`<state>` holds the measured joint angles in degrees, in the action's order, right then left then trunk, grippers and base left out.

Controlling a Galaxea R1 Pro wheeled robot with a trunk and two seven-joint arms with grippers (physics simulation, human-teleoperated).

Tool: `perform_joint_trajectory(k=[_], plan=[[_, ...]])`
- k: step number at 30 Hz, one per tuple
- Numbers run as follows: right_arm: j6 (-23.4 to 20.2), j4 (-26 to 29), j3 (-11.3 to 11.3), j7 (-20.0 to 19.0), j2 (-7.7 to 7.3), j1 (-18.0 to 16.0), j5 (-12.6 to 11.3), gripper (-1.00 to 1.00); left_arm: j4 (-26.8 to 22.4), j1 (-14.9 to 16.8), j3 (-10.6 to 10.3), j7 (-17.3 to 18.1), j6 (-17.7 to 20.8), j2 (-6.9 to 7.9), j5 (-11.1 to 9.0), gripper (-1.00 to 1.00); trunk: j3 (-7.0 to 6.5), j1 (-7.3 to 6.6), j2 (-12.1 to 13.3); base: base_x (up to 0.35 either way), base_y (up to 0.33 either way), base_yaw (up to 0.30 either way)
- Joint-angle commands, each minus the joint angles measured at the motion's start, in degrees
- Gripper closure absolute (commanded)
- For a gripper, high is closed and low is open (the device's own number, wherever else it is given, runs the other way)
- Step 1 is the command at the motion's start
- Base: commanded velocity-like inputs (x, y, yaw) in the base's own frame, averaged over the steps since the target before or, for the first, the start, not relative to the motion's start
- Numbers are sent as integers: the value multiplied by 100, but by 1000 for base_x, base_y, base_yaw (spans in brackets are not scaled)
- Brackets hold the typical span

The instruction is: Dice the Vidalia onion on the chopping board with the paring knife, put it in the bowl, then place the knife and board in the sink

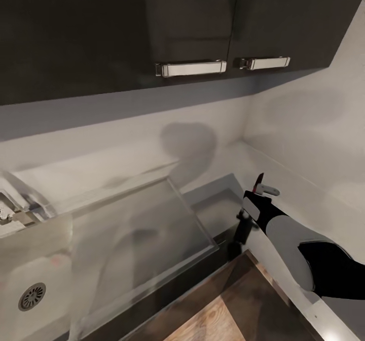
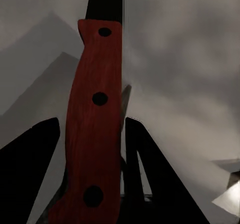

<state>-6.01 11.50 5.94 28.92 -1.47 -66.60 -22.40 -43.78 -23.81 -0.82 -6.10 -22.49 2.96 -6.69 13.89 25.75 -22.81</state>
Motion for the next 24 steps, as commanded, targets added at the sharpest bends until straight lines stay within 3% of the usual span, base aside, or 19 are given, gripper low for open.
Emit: perform_joint_trajectory(k=[1, 24], plan=[[-56, 15, 49, 38, 0, -2, -18, 100, -7, -1, -14, -5, -10, 3, -52, -100, 0, 3, -11, -83, 65, 15], [-39, 19, 48, 43, 6, -2, -1, 100, 29, -1, -14, -5, -11, 3, -52, -100, -193, 3, -11, -182, 118, 138]])
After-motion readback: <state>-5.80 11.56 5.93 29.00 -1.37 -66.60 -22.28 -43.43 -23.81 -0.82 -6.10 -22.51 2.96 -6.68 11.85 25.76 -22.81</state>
